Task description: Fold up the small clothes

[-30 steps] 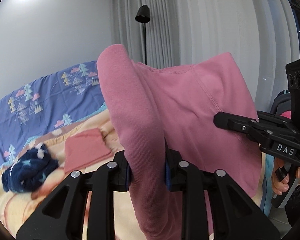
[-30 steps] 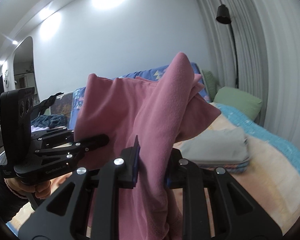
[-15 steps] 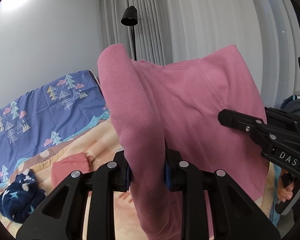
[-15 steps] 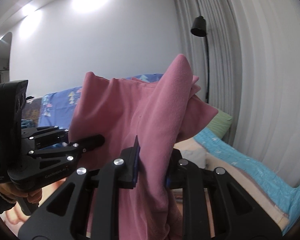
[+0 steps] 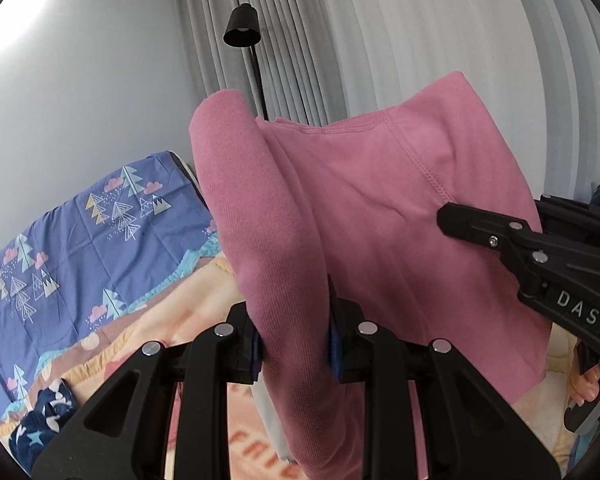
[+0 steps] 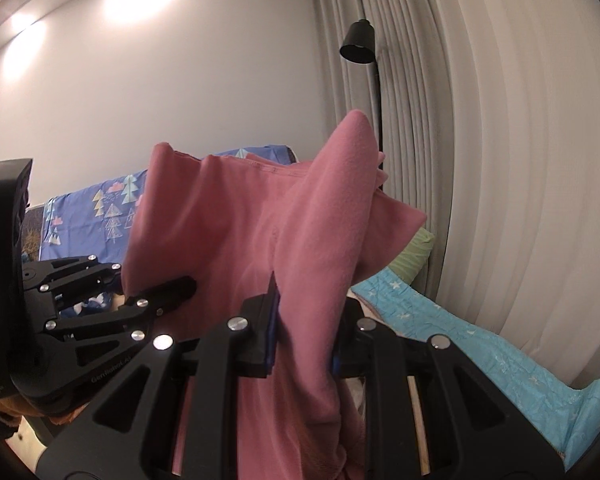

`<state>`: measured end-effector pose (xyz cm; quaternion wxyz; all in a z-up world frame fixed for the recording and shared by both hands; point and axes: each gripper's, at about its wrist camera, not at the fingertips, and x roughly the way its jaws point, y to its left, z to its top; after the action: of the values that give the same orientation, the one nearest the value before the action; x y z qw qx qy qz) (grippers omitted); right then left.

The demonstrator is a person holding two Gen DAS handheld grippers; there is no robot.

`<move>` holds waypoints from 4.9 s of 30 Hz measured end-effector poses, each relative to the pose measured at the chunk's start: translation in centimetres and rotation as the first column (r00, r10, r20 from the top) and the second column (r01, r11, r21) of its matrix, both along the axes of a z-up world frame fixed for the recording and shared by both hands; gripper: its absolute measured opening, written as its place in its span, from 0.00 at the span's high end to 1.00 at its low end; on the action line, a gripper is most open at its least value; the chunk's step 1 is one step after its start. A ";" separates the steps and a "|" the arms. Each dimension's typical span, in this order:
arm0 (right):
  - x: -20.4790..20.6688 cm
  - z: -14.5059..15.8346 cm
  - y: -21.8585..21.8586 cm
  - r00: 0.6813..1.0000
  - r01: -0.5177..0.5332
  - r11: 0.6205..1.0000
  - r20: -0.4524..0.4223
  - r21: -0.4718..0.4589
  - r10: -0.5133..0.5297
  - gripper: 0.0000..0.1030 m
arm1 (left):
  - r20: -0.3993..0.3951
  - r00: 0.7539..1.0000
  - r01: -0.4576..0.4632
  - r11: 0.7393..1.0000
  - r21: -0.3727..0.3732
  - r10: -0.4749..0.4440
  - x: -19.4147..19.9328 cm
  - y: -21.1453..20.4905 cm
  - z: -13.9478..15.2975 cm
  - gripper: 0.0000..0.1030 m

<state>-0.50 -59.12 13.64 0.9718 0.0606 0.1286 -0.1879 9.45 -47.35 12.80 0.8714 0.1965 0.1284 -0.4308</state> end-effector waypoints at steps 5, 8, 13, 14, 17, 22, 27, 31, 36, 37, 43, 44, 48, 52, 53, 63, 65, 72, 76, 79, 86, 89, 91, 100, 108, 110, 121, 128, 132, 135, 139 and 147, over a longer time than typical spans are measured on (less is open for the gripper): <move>2.2 -0.7 -1.2 1.000 0.016 1.000 -0.016 0.022 -0.016 0.81 | 0.054 0.998 -0.032 0.998 0.061 0.029 1.7 -2.0 -0.8 0.75; 4.3 -1.4 -2.0 0.999 0.020 0.999 -0.033 0.040 -0.019 0.81 | 0.086 0.995 -0.067 0.993 0.093 0.059 3.3 -3.1 -1.3 0.75; 9.7 -4.6 -5.0 0.966 0.205 0.979 -0.159 -0.013 -0.204 0.41 | 0.143 0.962 -0.256 0.948 0.191 0.231 7.7 -5.0 -4.8 0.33; 10.2 -6.0 -5.7 0.942 0.269 0.963 -0.201 -0.025 -0.269 0.41 | 0.117 0.966 -0.248 0.948 0.201 0.228 8.1 -4.6 -5.9 0.31; 9.2 -9.0 -6.7 0.947 0.245 0.967 -0.233 0.076 -0.221 0.41 | -0.042 0.980 -0.178 0.949 0.261 0.195 9.2 -3.0 -10.0 0.28; 7.1 -16.7 -7.8 0.917 0.270 0.933 -0.358 0.237 -0.175 0.41 | -0.072 0.978 -0.167 0.939 0.300 0.197 8.5 -1.4 -15.5 0.23; 5.5 -19.2 -9.8 0.939 0.277 0.869 -0.306 0.411 -0.155 0.27 | -0.165 0.958 -0.193 0.950 0.244 0.237 8.6 -0.3 -16.4 0.23; 5.8 -18.9 -8.7 0.920 0.320 0.890 -0.330 0.326 -0.210 0.24 | -0.210 0.940 -0.218 0.948 0.230 0.268 8.4 0.2 -16.7 0.21; 6.0 -18.3 -8.4 0.899 0.366 0.897 -0.345 0.249 -0.271 0.18 | -0.246 0.931 -0.219 0.951 0.216 0.270 6.4 1.9 -16.2 0.14; 6.0 -18.2 -8.4 0.895 0.374 0.895 -0.347 0.242 -0.280 0.17 | -0.267 0.930 -0.199 0.957 0.210 0.252 5.8 2.6 -15.9 0.13; 6.2 -16.6 -6.6 0.833 0.450 0.889 -0.400 0.088 -0.382 0.14 | -0.322 0.932 -0.103 0.974 0.202 0.165 1.7 7.9 -14.9 0.08; 5.9 -15.9 -5.8 0.824 0.454 0.890 -0.405 0.052 -0.396 0.14 | -0.311 0.937 -0.097 0.974 0.204 0.158 1.0 9.0 -14.8 0.07; 2.7 -13.0 -3.0 0.862 0.401 0.914 -0.363 0.064 -0.353 0.14 | -0.279 0.949 -0.095 0.978 0.183 0.144 -1.0 12.7 -14.2 0.05; -1.3 -9.2 0.6 0.918 0.312 0.946 -0.284 0.084 -0.278 0.14 | -0.250 0.958 -0.109 0.983 0.145 0.143 -2.7 14.9 -13.0 0.05; -2.3 -8.5 1.4 0.927 0.295 0.952 -0.268 0.083 -0.264 0.14 | -0.240 0.959 -0.118 0.984 0.131 0.147 -3.2 15.3 -12.5 0.05; -13.1 -3.0 10.4 0.978 0.197 0.980 -0.077 0.011 -0.195 0.09 | -0.182 0.976 -0.130 0.991 -0.042 0.121 -8.4 19.4 -6.9 0.01; -15.1 -2.4 11.9 0.979 0.199 0.980 -0.045 0.002 -0.198 0.07 | -0.168 0.977 -0.140 0.988 -0.059 0.129 -9.3 20.2 -6.0 0.01; -19.1 -1.4 16.2 0.979 0.203 0.977 -0.003 -0.070 -0.203 0.04 | -0.108 0.976 -0.201 0.973 -0.114 0.189 -12.3 23.1 -4.4 0.01; -20.3 -1.5 17.6 0.981 0.192 0.980 -0.008 -0.060 -0.192 0.04 | -0.071 0.973 -0.226 0.966 -0.125 0.218 -14.0 24.6 -4.3 0.01; -20.9 -1.6 18.0 0.981 0.193 0.980 -0.020 -0.048 -0.194 0.04 | -0.051 0.971 -0.237 0.966 -0.098 0.233 -15.0 25.1 -4.4 0.01; -21.2 -2.9 17.7 0.972 0.223 0.975 -0.078 -0.012 -0.223 0.04 | -0.081 0.973 -0.220 0.973 -0.069 0.215 -16.1 25.8 -5.1 0.01; -21.2 -3.6 17.5 0.969 0.230 0.973 -0.095 0.002 -0.229 0.04 | -0.098 0.973 -0.215 0.975 -0.064 0.208 -16.3 25.7 -5.3 0.01; -21.2 -4.0 17.4 0.968 0.230 0.973 -0.106 0.009 -0.228 0.04 | -0.098 0.975 -0.207 0.977 -0.056 0.201 -16.6 25.5 -5.5 0.01; -20.3 -5.0 17.3 0.968 0.214 0.977 -0.136 0.010 -0.211 0.04 | -0.121 0.971 -0.210 0.978 -0.018 0.206 -16.5 24.8 -6.9 0.01; -19.6 -5.8 16.9 0.965 0.212 0.977 -0.159 0.019 -0.206 0.04 | -0.128 0.971 -0.202 0.979 0.007 0.201 -16.4 24.3 -7.7 0.01; -19.5 -6.0 16.8 0.965 0.212 0.977 -0.165 0.020 -0.206 0.04 | -0.128 0.972 -0.197 0.980 0.018 0.198 -16.3 24.0 -8.0 0.01; -19.4 -6.3 16.7 0.963 0.212 0.977 -0.170 0.014 -0.207 0.04 | -0.146 0.971 -0.185 0.982 0.029 0.187 -16.3 23.5 -8.4 0.01; -19.5 -6.5 16.5 0.960 0.224 0.975 -0.173 0.010 -0.219 0.04 | -0.146 0.971 -0.186 0.982 0.025 0.188 -16.3 23.6 -8.4 0.01; -19.5 -6.6 16.6 0.959 0.227 0.974 -0.176 -0.002 -0.223 0.04 | -0.147 0.971 -0.187 0.982 0.023 0.188 -16.3 23.7 -8.3 0.01; -19.5 -6.6 16.6 0.959 0.226 0.974 -0.176 -0.001 -0.222 0.04 | -0.145 0.971 -0.187 0.982 0.024 0.188 -16.3 23.7 -8.3 0.01; -19.5 -6.7 16.7 0.958 0.227 0.974 -0.179 0.000 -0.224 0.04 | -0.147 0.971 -0.186 0.982 0.025 0.188 -16.3 23.7 -8.3 0.01; -19.5 -6.9 16.5 0.957 0.228 0.974 -0.184 0.003 -0.224 0.04 | -0.150 0.971 -0.187 0.982 0.025 0.188 -16.3 23.7 -8.2 0.01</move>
<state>-20.00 -42.65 6.74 0.9273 0.0693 0.2115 -0.3008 -6.80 -23.69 4.56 0.8948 0.1548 0.2145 -0.3596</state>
